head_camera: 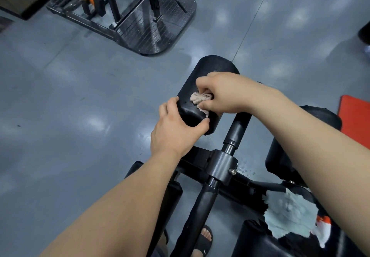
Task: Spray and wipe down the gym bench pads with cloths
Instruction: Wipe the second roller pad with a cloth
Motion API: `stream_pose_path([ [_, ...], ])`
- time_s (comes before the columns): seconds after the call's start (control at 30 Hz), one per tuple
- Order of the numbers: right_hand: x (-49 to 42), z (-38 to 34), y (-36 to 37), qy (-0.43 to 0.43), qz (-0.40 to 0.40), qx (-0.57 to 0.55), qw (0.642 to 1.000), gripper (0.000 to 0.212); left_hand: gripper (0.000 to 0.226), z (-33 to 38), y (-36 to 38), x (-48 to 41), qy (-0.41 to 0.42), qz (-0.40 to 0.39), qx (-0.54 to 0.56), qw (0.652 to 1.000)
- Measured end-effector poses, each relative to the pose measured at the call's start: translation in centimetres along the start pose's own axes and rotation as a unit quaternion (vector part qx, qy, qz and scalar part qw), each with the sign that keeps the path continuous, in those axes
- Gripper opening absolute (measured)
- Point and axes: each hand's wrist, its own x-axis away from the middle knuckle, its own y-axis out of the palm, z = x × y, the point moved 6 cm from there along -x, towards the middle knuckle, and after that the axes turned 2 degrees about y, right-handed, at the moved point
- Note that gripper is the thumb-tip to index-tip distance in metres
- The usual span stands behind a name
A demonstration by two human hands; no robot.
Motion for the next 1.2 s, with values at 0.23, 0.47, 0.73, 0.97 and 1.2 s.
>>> stream_pose_path([
  [0.23, 0.1, 2.0, -0.7, 0.028, -0.011, -0.001, 1.000, 0.025, 0.098, -0.1, 0.1, -0.1, -0.006, -0.003, 0.003, 1.000],
  [0.47, -2.7, 7.8, -3.3, 0.172, 0.169, -0.025, 0.970, 0.028, 0.095, -0.2, 0.1, -0.1, -0.006, 0.002, 0.005, 1.000],
  [0.73, -0.2, -0.9, -0.2, -0.053, 0.070, -0.015, 0.996, 0.017, 0.095, -0.1, 0.1, -0.1, -0.003, -0.003, -0.010, 1.000],
  [0.97, -2.8, 4.3, -2.5, 0.068, 0.145, -0.014, 0.987, 0.025, 0.096, 0.0, 0.1, -0.1, -0.004, 0.004, -0.004, 1.000],
  [1.2, -4.1, 5.6, -1.8, 0.181, 0.191, -0.008, 0.965, 0.020, 0.096, -0.1, 0.1, -0.1, -0.004, 0.007, -0.004, 1.000],
])
